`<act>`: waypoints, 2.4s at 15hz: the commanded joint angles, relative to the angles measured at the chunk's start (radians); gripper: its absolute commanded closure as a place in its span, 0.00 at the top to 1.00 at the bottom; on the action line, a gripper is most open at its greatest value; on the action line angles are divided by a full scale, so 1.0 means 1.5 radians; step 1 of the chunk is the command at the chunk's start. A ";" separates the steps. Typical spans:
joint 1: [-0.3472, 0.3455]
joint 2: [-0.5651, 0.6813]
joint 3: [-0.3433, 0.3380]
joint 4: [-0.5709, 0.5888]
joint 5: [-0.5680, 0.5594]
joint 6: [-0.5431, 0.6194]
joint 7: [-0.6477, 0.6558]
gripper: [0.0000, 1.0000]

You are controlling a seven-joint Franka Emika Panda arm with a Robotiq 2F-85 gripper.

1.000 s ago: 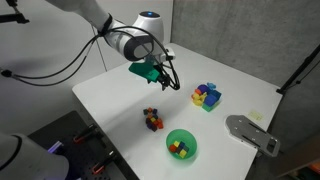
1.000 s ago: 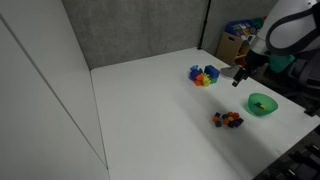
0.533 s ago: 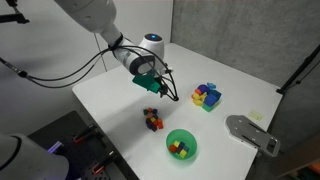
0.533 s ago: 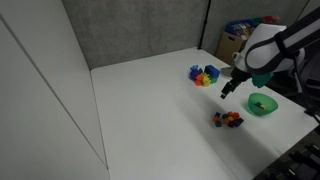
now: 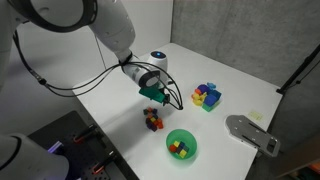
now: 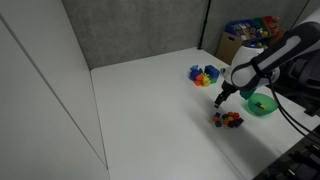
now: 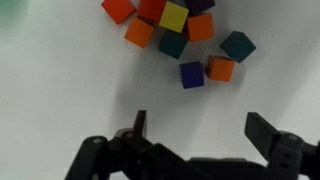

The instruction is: Put the blue block into the bowl

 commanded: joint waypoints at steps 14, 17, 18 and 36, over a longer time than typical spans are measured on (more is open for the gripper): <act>0.106 0.119 -0.090 0.068 -0.121 0.056 0.128 1.00; 0.102 0.129 -0.086 0.068 -0.117 0.052 0.126 1.00; 0.101 0.130 -0.086 0.067 -0.117 0.051 0.127 1.00; 0.079 0.110 -0.076 0.083 -0.100 0.034 0.144 1.00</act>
